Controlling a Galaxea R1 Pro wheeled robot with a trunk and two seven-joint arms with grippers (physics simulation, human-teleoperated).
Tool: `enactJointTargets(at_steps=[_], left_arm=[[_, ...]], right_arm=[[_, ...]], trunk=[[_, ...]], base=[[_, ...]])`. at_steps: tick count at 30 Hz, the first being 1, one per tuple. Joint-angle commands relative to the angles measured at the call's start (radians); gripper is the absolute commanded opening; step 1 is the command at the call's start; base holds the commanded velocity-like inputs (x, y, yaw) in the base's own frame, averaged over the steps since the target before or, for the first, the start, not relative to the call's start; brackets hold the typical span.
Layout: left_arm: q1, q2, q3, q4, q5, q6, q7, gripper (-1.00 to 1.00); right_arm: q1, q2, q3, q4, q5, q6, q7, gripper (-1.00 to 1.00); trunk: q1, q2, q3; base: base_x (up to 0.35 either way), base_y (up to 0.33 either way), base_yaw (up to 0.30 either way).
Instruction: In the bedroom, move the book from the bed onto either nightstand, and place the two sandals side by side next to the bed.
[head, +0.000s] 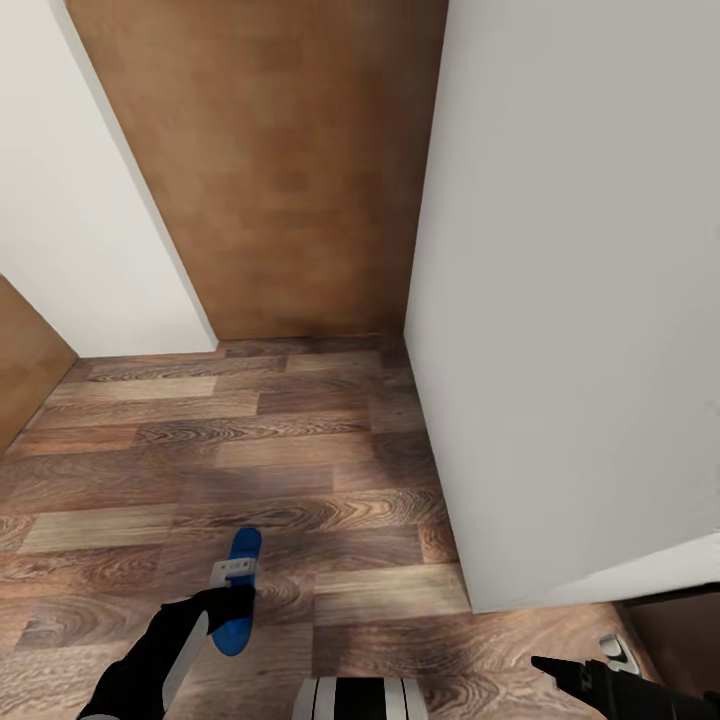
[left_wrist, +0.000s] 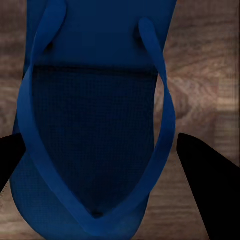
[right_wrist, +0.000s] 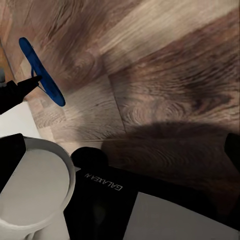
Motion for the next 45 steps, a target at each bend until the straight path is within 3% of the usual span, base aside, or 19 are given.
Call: enactJointTargets(at_steps=[1, 37, 39, 42, 45], left_arm=[[0.0, 0.0, 0.002, -0.001, 0.008, 0.006, -0.002, -1.0], [0.0, 0.009, 0.004, -0.017, 0.017, 0.012, -0.015, -1.0], [0.0, 0.01, 0.005, -0.044, 0.025, 0.014, -0.061, -1.0], [0.0, 0.023, 0.006, -0.06, 0.049, 0.016, -0.202, -1.0], [0.0, 0.058, 0.006, -0.066, 0.075, 0.018, -0.385, -1.0]], right_arm=[[0.0, 0.0, -0.001, 0.0, 0.001, 0.004, 0.002, 1.0], [0.0, -0.001, -0.01, 0.0, 0.001, 0.004, 0.002, 1.0], [0.0, -0.001, -0.01, 0.0, 0.001, 0.004, 0.002, 1.0], [0.0, -0.001, -0.01, 0.0, 0.001, 0.004, 0.002, 1.0], [0.0, -0.001, -0.01, 0.0, 0.001, 0.004, 0.002, 1.0]], trunk=[[-0.001, 0.0, 0.003], [-0.017, 0.008, 0.143], [-0.018, 0.009, 0.15], [-0.019, 0.01, 0.162], [-0.02, 0.01, 0.174]], base=[[0.0, 0.0, 0.0], [0.0, 0.0, 0.0], [0.0, 0.0, 0.0], [0.0, 0.0, 0.0], [0.0, 0.0, 0.0]])
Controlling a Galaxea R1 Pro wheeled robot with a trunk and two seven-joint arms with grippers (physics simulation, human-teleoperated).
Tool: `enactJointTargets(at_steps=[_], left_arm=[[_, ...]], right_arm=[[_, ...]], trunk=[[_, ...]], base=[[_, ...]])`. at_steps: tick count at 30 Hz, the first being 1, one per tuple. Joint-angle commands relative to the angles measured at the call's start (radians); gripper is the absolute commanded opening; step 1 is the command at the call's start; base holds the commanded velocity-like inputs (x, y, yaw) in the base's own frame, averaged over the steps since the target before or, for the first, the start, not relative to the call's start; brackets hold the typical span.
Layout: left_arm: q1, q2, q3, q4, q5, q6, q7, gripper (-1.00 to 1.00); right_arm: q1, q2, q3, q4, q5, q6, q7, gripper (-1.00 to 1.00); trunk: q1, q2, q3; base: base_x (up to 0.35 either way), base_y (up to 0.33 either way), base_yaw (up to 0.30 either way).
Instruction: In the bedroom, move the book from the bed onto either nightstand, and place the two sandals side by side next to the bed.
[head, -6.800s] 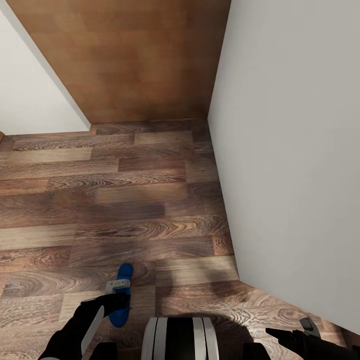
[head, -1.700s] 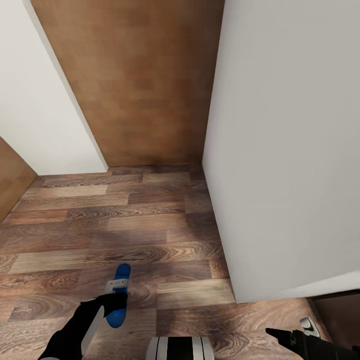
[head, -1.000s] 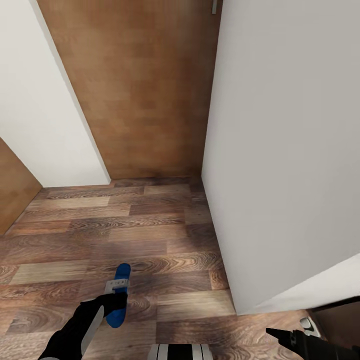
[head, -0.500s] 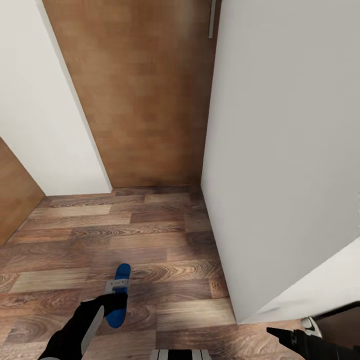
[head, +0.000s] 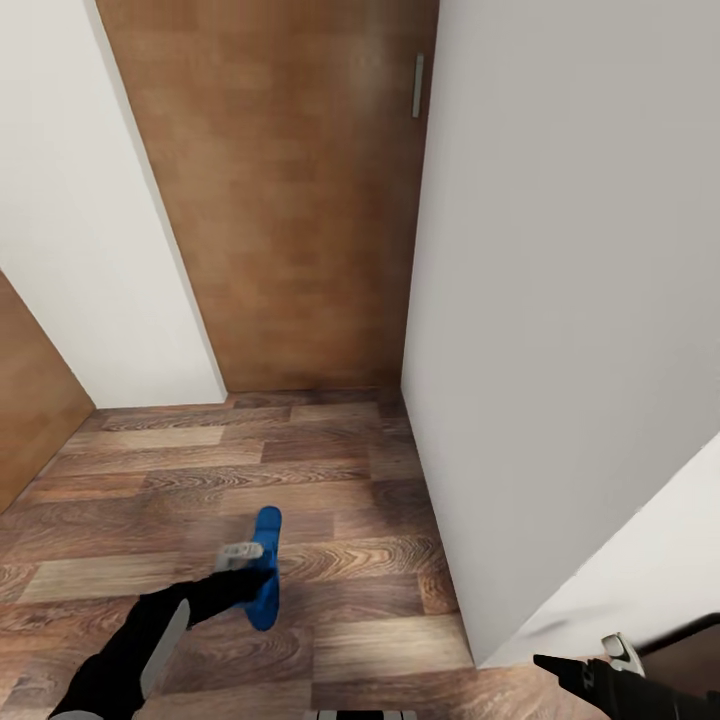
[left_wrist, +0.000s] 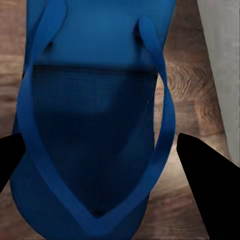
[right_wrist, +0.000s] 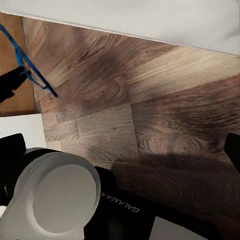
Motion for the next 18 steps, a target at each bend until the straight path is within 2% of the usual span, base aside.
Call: enactJointTargets(at_steps=[1, 3, 6, 9, 18], left_arm=[[0.0, 0.012, 0.002, 0.0, 0.012, 0.008, -0.074, -1.0], [0.0, 0.03, 0.001, 0.0, 0.027, 0.009, -0.184, -1.0], [0.0, 0.038, -0.001, 0.001, 0.037, 0.009, -0.262, -1.0], [0.0, 0.04, -0.003, 0.002, 0.04, 0.008, -0.284, -1.0], [0.004, 0.035, -0.004, 0.004, 0.041, 0.008, -0.292, -1.0]], right_arm=[[0.0, 0.0, -0.001, -0.001, 0.0, 0.004, 0.002, 1.0], [0.0, 0.0, -0.001, -0.001, 0.0, 0.004, 0.002, 1.0], [0.0, 0.0, -0.001, -0.001, 0.0, 0.004, 0.002, 1.0], [0.0, 0.0, -0.001, -0.001, 0.0, 0.004, 0.002, 1.0], [0.0, 0.0, 0.002, 0.009, 0.005, 0.002, 0.001, 1.0]], trunk=[[-0.001, 0.0, 0.003], [-0.001, 0.0, 0.011], [-0.003, 0.001, 0.023], [-0.004, 0.002, 0.034], [-0.008, 0.004, 0.069]], base=[[0.0, 0.0, 0.0], [0.0, 0.0, 0.0], [0.0, 0.0, 0.0], [0.0, 0.0, 0.0], [0.0, 0.0, 0.0]])
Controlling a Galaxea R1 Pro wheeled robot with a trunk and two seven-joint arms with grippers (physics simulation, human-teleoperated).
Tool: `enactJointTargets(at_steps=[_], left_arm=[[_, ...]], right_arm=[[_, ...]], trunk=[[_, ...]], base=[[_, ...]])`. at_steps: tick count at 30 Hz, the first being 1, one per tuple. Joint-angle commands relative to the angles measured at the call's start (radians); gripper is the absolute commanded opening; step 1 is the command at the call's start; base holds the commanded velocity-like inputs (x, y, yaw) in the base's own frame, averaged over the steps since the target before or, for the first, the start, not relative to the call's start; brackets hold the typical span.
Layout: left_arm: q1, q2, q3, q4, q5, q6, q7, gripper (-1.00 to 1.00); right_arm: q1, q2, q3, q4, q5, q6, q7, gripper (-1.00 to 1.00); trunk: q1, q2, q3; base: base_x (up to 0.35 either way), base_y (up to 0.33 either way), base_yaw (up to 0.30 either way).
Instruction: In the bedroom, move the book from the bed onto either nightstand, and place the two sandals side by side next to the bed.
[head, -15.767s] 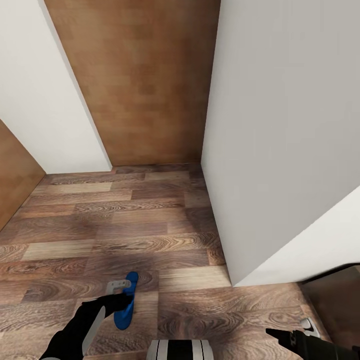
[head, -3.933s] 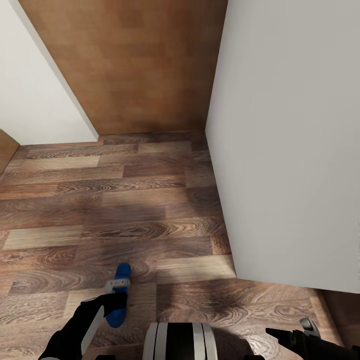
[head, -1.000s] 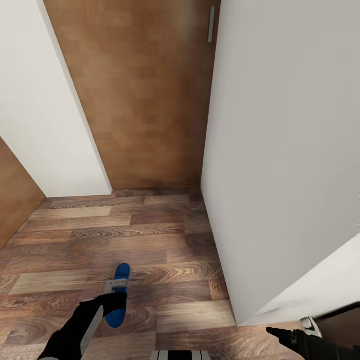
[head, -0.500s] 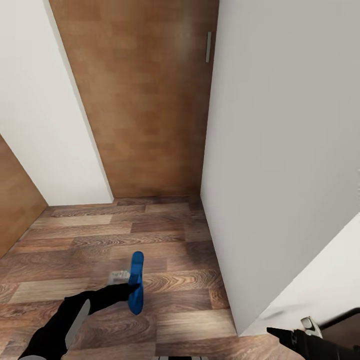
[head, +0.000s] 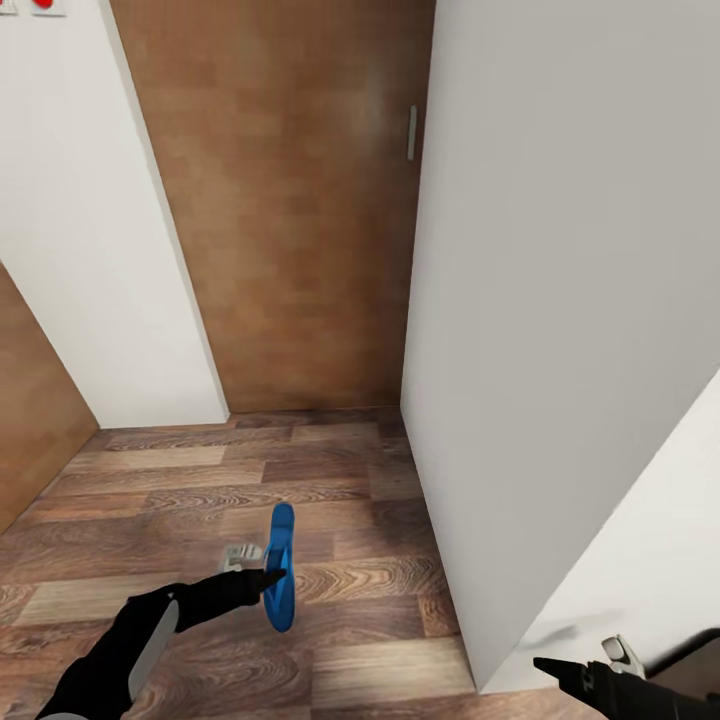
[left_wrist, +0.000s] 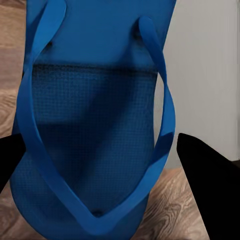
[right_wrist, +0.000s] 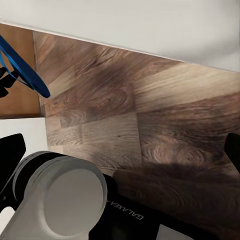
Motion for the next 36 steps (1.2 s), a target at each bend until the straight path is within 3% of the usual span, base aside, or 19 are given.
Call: enactJointTargets(at_steps=[1, 5, 9, 14, 21, 27, 36], left_arm=[[0.0, 0.0, 0.001, 0.0, 0.006, 0.008, -0.002, -1.0], [0.006, -0.001, 0.001, 0.0, 0.007, 0.008, -0.004, -1.0], [0.01, -0.001, 0.0, 0.038, 0.007, 0.005, -0.008, -1.0], [0.011, -0.001, 0.001, 0.159, 0.006, -0.011, -0.046, -1.0], [0.011, -0.002, 0.0, 0.199, 0.005, -0.027, -0.055, -1.0], [0.011, -0.002, 0.001, 0.229, 0.006, -0.08, -0.056, -1.0], [0.011, -0.002, 0.0, 0.247, 0.005, -0.085, -0.056, -1.0]], right_arm=[[0.0, 0.0, 0.0, 0.0, 0.001, 0.003, 0.002, 1.0], [0.002, 0.001, 0.002, 0.01, 0.004, -0.005, 0.0, 1.0], [0.003, 0.001, 0.002, 0.18, 0.01, -0.029, -0.002, 1.0], [0.003, 0.001, 0.004, 0.329, 0.014, -0.144, -0.001, 1.0], [0.003, 0.001, 0.006, 0.401, 0.016, -0.182, -0.003, 1.0], [0.003, 0.002, 0.01, 0.49, 0.016, -0.36, -0.003, 1.0], [0.003, 0.001, 0.011, 0.498, 0.016, -0.386, -0.005, 1.0]], trunk=[[-0.001, 0.0, 0.003], [-0.002, 0.001, 0.019], [-0.004, 0.002, 0.034], [-0.006, 0.003, 0.054], [-0.01, 0.005, 0.081], [-0.012, 0.006, 0.104], [-0.016, 0.008, 0.139]], base=[[0.0, 0.0, 0.0], [0.0, 0.0, 0.0], [0.0, 0.0, 0.0], [0.0, 0.0, 0.0], [0.0, 0.0, 0.0], [0.0, 0.0, 0.0], [0.0, 0.0, 0.0]])
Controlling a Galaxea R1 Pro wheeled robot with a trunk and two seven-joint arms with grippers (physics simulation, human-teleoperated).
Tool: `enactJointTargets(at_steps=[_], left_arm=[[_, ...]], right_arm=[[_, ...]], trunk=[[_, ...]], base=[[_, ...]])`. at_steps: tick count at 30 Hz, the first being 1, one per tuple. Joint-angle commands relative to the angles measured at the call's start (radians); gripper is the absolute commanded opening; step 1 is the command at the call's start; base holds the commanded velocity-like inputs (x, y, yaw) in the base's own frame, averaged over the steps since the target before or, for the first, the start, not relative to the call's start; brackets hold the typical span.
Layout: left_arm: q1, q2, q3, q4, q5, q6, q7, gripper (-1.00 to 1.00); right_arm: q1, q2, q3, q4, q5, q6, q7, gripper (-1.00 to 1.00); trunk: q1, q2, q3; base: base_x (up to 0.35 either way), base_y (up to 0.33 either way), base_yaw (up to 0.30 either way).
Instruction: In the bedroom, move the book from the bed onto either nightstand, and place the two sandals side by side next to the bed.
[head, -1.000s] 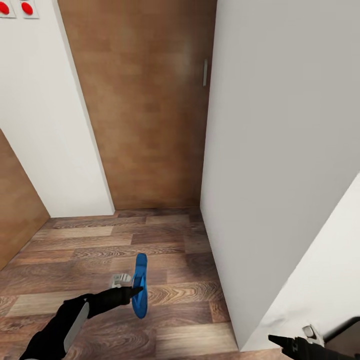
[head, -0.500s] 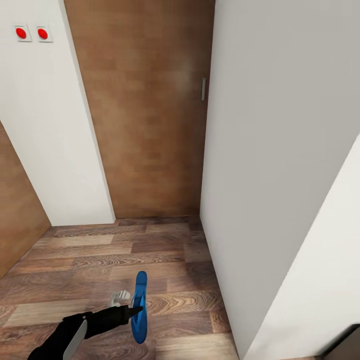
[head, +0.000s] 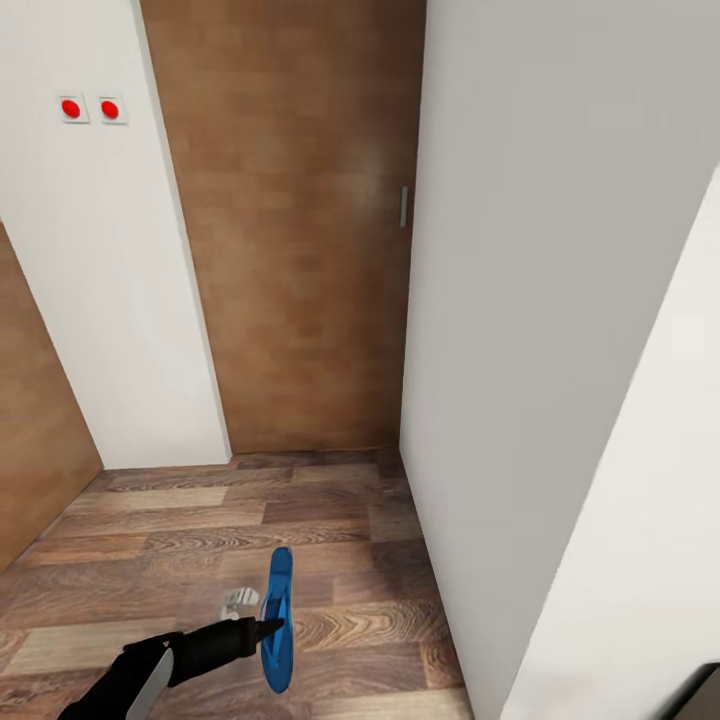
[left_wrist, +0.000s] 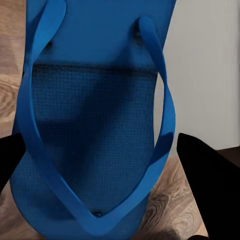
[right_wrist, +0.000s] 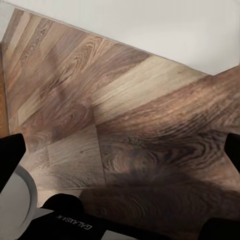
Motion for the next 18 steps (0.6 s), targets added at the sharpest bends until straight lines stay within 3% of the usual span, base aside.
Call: enactJointTargets(at_steps=[1, 6, 14, 18], left_arm=[[0.0, 0.0, 0.001, 0.0, 0.006, 0.009, -0.003, -1.0], [0.0, -0.006, 0.001, 0.001, 0.005, 0.008, -0.003, -1.0], [0.0, -0.014, 0.001, 0.001, 0.005, 0.009, -0.001, -1.0], [0.0, -0.014, 0.001, 0.001, 0.005, 0.01, -0.001, -1.0]], right_arm=[[0.0, 0.0, -0.001, 0.001, -0.005, 0.007, -0.001, 1.0], [0.0, 0.002, -0.001, 0.004, -0.005, 0.006, -0.002, 1.0], [0.0, 0.003, -0.001, 0.004, -0.005, 0.005, -0.003, 1.0], [0.0, 0.003, -0.001, 0.004, -0.005, 0.005, -0.004, 1.0]], trunk=[[-0.001, 0.0, 0.003], [-0.016, 0.028, 0.02], [-0.016, 0.028, 0.02], [-0.032, 0.056, 0.032]], base=[[0.0, 0.0, 0.0], [0.0, 0.0, 0.0], [0.0, 0.0, 0.0], [0.0, 0.0, 0.0]])
